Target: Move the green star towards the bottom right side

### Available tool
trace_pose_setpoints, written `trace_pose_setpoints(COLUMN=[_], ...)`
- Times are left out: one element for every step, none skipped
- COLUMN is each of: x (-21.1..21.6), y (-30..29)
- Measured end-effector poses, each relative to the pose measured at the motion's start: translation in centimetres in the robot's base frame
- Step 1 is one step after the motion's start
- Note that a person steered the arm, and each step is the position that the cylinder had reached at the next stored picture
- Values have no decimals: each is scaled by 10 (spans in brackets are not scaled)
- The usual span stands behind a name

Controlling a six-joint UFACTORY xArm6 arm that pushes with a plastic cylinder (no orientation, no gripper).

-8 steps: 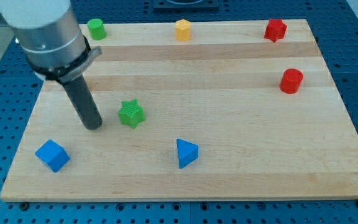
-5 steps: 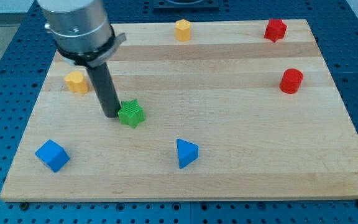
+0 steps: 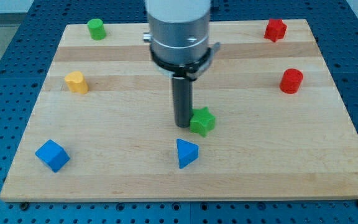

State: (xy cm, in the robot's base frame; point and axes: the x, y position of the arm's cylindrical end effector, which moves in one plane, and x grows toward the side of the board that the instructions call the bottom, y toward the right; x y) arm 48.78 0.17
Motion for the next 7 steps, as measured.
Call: trace_pose_setpoints(x=[0,0,0,4,16,25,31], y=[27,58,86,106,122,134,139])
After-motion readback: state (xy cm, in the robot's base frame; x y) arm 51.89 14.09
